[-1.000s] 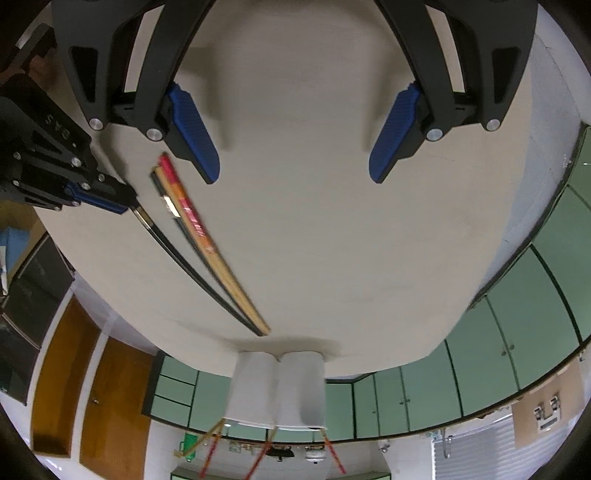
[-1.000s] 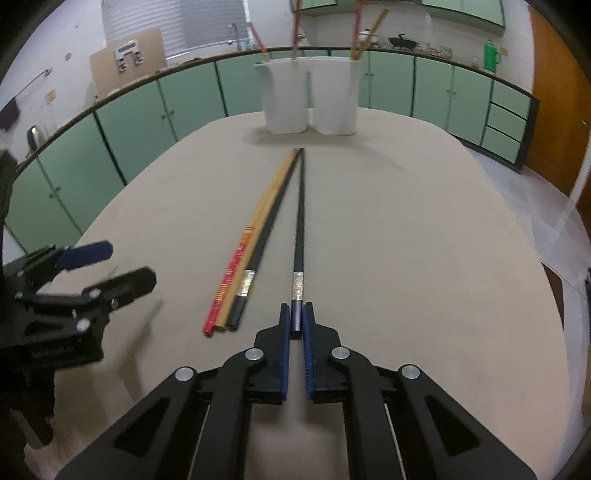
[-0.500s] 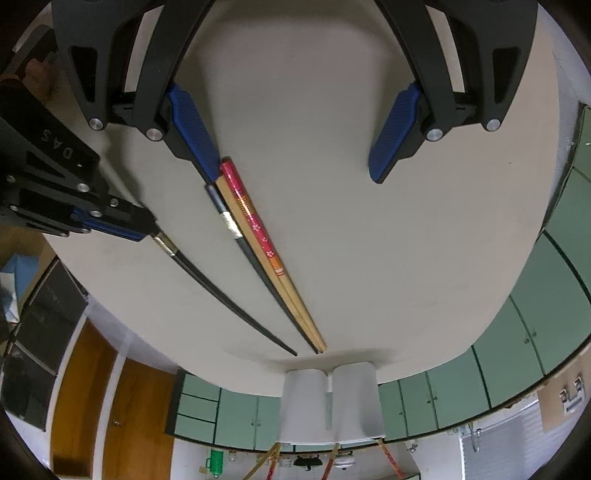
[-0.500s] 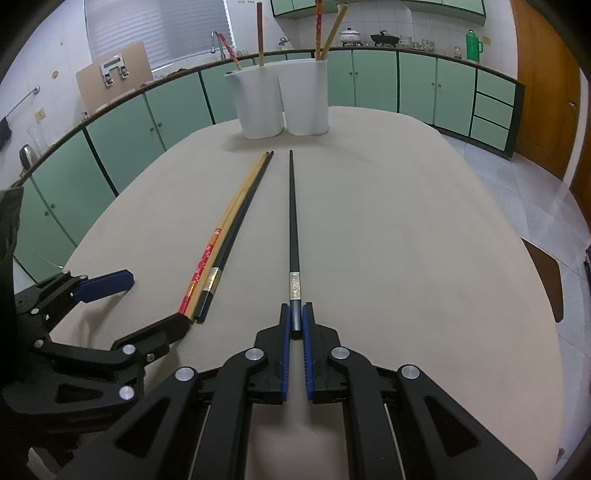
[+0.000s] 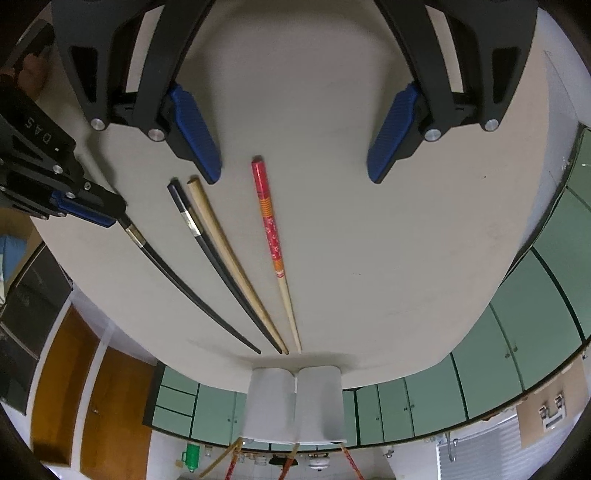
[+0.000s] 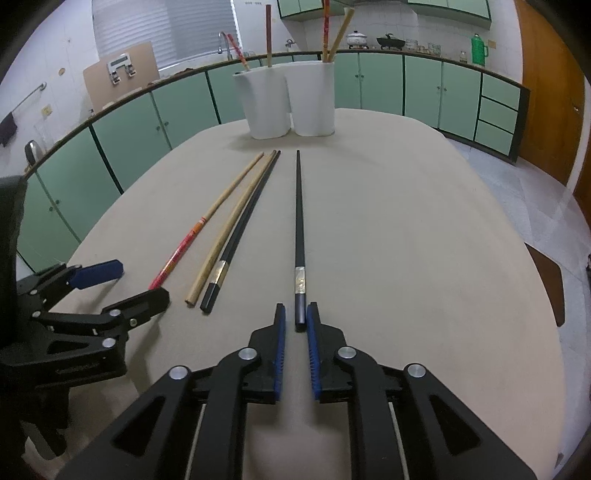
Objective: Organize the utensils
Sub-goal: 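Grasp a red-patterned chopstick with the left tool while the right holds the black one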
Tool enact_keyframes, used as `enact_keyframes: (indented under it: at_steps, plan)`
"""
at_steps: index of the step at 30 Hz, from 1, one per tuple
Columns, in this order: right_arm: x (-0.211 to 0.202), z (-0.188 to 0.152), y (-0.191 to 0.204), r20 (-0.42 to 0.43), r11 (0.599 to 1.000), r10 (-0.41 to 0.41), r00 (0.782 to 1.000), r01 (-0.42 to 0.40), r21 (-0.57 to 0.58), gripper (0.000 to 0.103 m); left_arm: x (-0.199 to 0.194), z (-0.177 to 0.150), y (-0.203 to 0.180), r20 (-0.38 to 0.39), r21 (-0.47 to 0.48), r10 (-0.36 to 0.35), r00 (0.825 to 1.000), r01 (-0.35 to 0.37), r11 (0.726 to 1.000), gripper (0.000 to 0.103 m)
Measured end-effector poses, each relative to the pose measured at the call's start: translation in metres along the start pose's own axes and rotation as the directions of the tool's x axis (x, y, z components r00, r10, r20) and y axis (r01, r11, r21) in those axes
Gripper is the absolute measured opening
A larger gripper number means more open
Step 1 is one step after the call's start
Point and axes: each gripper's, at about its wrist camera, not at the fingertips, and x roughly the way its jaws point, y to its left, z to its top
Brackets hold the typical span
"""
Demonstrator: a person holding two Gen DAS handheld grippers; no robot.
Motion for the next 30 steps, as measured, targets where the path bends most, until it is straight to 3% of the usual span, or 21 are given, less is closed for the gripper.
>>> enact_keyframes:
  at_steps: [4,9,14,17,30]
  plan:
    - [0.001,0.002,-0.001,-0.001,1.0,0.006,1.0,-0.006,0.007,0.012,0.001,0.002,0.001,0.004,-0.005,-0.004,1.0,0.004,1.0,0.071]
    - [0.005,0.004,-0.002,-0.004,1.0,0.012,1.0,-0.012,0.016,0.012,0.0,0.002,0.002,0.012,-0.012,-0.009,1.0,0.009,1.0,0.054]
    - [0.006,0.004,-0.002,-0.009,1.0,0.014,1.0,-0.014,0.022,0.012,0.001,0.004,-0.004,0.016,0.003,-0.022,1.0,0.022,1.0,0.022]
    - [0.006,0.004,-0.001,-0.01,1.0,0.007,1.0,-0.007,0.018,0.007,0.001,0.005,-0.008,0.015,0.009,-0.03,0.999,0.03,0.999,0.008]
    - [-0.011,0.016,-0.002,0.028,1.0,0.008,1.0,-0.009,0.008,0.006,-0.014,0.013,-0.003,0.049,-0.006,-0.051,0.997,0.051,0.999,0.005]
